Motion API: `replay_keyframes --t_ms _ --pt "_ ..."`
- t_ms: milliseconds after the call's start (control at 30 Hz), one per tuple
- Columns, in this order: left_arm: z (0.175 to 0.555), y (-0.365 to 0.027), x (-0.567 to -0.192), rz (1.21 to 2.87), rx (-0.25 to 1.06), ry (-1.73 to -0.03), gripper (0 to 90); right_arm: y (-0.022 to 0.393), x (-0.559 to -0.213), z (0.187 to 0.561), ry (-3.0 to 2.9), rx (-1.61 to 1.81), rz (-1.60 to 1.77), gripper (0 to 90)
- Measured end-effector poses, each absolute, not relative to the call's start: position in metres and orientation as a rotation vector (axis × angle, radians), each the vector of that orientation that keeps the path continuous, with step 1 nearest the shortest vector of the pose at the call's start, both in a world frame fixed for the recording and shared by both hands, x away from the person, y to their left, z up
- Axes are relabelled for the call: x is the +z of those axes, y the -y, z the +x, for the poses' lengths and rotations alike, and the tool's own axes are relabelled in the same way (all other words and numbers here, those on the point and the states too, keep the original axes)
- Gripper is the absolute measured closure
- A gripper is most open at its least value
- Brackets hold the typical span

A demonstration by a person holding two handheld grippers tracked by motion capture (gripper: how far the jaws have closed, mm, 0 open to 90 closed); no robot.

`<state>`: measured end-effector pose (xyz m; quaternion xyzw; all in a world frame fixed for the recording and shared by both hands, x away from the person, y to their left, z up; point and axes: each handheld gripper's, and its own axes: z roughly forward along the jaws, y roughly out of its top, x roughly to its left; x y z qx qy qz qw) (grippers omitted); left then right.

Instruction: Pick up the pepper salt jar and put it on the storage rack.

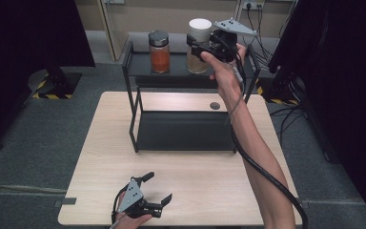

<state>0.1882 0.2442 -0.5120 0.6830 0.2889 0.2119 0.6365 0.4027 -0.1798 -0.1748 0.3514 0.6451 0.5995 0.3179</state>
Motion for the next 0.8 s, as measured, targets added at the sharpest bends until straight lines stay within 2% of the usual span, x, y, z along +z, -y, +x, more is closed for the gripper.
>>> replay_keyframes --t_ms 800 --pt "0.188 -0.244 -0.512 1.560 0.482 -0.658 1.3 0.161 -0.186 0.423 -1.679 1.553 0.955 34.5"
